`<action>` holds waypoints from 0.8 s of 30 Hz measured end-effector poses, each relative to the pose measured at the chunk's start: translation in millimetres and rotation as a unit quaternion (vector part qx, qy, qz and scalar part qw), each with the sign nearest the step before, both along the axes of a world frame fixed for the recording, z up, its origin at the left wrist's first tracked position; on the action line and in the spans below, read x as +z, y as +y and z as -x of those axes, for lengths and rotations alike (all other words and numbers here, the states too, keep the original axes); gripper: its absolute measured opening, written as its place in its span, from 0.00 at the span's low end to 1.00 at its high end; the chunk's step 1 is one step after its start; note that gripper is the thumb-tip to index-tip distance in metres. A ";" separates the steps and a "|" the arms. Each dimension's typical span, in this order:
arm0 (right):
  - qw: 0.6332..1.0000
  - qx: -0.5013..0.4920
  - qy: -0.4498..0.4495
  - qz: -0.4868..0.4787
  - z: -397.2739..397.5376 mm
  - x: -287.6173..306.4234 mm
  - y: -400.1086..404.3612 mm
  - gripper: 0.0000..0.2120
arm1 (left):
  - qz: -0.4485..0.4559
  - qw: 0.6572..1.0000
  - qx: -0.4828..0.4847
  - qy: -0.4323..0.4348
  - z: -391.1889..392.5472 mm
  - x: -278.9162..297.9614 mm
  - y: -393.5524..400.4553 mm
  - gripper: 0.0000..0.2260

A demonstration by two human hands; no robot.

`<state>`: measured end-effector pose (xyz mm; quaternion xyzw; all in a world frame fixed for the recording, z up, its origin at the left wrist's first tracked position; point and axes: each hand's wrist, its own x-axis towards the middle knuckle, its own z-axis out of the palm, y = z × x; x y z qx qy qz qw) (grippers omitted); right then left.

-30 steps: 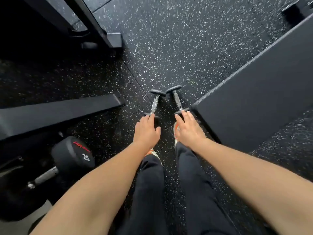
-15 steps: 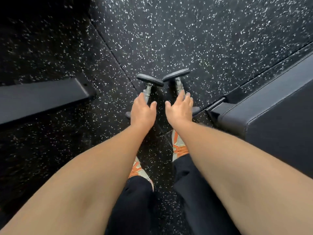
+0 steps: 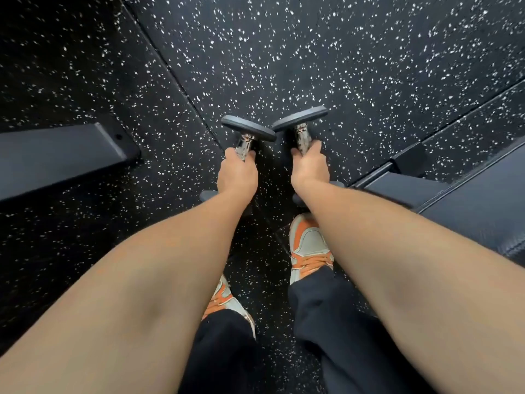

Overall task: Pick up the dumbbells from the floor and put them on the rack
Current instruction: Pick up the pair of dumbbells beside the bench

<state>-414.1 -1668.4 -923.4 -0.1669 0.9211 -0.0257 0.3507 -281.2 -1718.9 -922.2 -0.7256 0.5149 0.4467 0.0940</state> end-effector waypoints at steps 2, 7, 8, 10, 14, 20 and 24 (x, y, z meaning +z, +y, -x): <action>1.000 -0.005 -0.004 0.013 -1.2 0.5 -0.7 0.17 | -0.008 1.000 -0.003 0.000 -1.2 1.0 -1.5 0.14; 0.996 -0.052 -0.047 0.047 -7.3 12.6 -0.8 0.16 | -0.026 0.999 0.033 0.012 -7.5 9.6 -3.9 0.16; 0.996 -0.059 -0.054 0.051 -10.3 20.0 -1.7 0.16 | -0.024 0.999 0.047 0.011 -8.9 15.5 -4.7 0.15; 0.994 -0.063 -0.066 0.058 -15.9 40.1 -3.9 0.17 | -0.021 0.997 0.078 0.014 -12.2 31.9 -5.9 0.15; 0.992 -0.044 -0.099 0.060 -24.5 100.2 -6.0 0.15 | -0.008 0.990 0.133 0.035 -23.1 86.3 -7.7 0.16; 0.992 0.029 -0.111 0.055 -34.0 230.2 -12.2 0.13 | 0.020 0.986 0.147 0.071 -49.9 210.4 -10.0 0.15; 0.987 0.043 -0.126 0.085 -47.8 341.2 -21.2 0.12 | 0.035 0.985 0.147 0.089 -69.2 312.6 -12.7 0.12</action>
